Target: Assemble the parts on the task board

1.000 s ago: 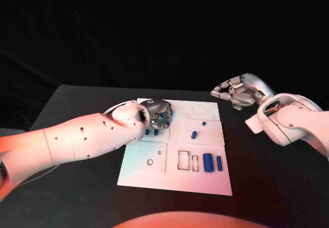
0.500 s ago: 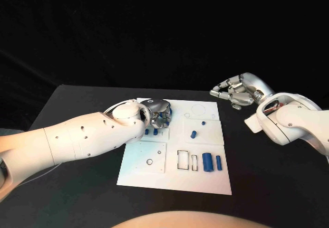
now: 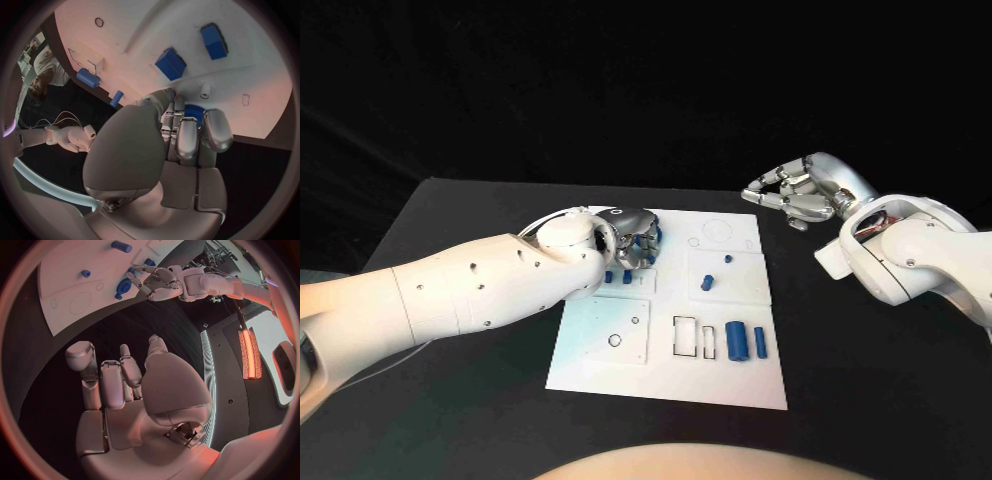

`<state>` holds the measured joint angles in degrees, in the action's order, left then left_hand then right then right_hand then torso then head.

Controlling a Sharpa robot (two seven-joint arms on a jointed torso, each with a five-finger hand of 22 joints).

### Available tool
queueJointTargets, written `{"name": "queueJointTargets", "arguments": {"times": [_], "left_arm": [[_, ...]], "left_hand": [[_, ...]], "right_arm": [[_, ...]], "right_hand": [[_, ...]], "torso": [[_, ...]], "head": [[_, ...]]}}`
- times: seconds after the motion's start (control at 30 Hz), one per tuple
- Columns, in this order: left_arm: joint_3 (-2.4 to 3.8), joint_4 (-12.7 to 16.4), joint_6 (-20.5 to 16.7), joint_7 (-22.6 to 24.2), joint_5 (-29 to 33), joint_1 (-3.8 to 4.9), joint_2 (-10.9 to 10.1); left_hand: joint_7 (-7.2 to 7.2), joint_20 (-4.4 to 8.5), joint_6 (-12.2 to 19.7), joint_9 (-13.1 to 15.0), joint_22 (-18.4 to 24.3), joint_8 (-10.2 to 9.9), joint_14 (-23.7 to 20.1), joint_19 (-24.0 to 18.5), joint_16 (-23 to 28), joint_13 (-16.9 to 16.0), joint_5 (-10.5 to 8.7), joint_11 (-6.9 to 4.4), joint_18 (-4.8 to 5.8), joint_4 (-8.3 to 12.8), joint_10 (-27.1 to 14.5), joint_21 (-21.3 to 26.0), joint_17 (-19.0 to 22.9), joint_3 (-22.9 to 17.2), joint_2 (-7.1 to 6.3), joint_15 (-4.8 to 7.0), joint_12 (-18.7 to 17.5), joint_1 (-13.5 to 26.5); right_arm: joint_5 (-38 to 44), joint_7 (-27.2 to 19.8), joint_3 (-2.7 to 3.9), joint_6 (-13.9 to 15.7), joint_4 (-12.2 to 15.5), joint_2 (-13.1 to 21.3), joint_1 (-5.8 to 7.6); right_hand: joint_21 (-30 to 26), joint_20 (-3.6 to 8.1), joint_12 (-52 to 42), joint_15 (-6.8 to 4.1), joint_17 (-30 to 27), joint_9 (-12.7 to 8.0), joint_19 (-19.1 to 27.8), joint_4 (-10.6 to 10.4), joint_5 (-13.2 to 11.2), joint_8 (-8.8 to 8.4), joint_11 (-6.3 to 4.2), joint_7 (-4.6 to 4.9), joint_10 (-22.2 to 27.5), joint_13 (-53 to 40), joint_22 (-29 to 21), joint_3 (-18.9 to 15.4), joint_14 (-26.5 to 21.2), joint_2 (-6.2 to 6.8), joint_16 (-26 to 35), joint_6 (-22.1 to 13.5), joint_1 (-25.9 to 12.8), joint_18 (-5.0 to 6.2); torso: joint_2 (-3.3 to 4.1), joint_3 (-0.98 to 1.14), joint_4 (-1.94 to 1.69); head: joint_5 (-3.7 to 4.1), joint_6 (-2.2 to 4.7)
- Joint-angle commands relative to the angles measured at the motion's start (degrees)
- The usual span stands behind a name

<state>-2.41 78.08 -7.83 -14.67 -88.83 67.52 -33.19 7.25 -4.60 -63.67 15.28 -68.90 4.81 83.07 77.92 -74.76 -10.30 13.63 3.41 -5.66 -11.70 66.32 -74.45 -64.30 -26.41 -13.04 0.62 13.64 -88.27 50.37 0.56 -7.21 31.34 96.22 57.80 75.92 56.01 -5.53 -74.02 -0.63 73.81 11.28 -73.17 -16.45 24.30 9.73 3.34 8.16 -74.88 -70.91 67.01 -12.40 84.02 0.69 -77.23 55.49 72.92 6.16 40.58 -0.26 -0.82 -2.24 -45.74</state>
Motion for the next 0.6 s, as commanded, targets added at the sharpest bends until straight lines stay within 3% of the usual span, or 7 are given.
{"name": "queueJointTargets", "arguments": {"times": [0.03,0.33,0.6], "left_arm": [[-0.23,-0.08,1.01,0.32,1.29,-0.27,0.08],[-0.09,0.25,-1.68,1.05,2.82,-0.29,-0.27],[0.76,1.64,-3.54,1.46,4.26,-0.3,-1.56]], "left_hand": [[-0.03,0.06,-0.46,-0.11,-0.15,0.02,0.24,0.53,-0.24,0.05,-0.41,0.17,0.62,0.1,0.53,-0.38,0.07,-0.35,0.46,0.14,-0.34,0.15],[0.0,0.13,-0.94,-0.41,-0.94,-0.18,0.37,0.9,-0.3,0.21,-0.5,0.14,0.79,0.19,1.22,-0.98,0.29,-0.48,0.18,0.18,-1.16,1.17],[0.03,0.15,-1.23,-0.51,-1.46,-0.21,0.49,1.2,-0.41,0.24,-0.49,0.11,0.91,0.32,1.6,-1.39,0.24,-0.56,0.09,0.22,-1.43,1.44]], "right_arm": [[0.25,-0.21,0.0,-0.35,0.11,-0.03,-0.03],[0.26,-0.34,0.0,-0.16,0.04,-0.07,-0.03],[0.26,-0.41,0.0,-0.08,-0.25,-0.09,-0.04]], "right_hand": [[-0.02,0.13,-0.16,-0.23,0.09,0.09,0.1,-0.03,-0.08,0.14,-0.08,-0.29,0.04,-0.05,0.09,-0.39,1.84,-0.62,0.02,0.17,0.0,0.98],[-0.02,0.13,-0.16,-0.23,0.09,0.09,0.1,-0.03,-0.08,0.14,-0.08,-0.29,0.04,-0.05,0.09,-0.39,1.84,-0.62,0.02,0.17,0.0,0.98],[-0.01,0.15,-0.24,-0.25,0.19,0.12,0.06,-0.02,0.05,0.22,-0.1,-0.32,-0.03,-0.13,0.11,-0.42,1.88,-0.7,-0.05,0.22,0.02,0.97]], "torso": [[0.02,0.02,0.0],[0.01,-0.02,0.0],[-0.05,-0.03,-0.03]], "head": [[-0.02,0.06],[-0.08,0.34],[-0.16,0.62]]}}
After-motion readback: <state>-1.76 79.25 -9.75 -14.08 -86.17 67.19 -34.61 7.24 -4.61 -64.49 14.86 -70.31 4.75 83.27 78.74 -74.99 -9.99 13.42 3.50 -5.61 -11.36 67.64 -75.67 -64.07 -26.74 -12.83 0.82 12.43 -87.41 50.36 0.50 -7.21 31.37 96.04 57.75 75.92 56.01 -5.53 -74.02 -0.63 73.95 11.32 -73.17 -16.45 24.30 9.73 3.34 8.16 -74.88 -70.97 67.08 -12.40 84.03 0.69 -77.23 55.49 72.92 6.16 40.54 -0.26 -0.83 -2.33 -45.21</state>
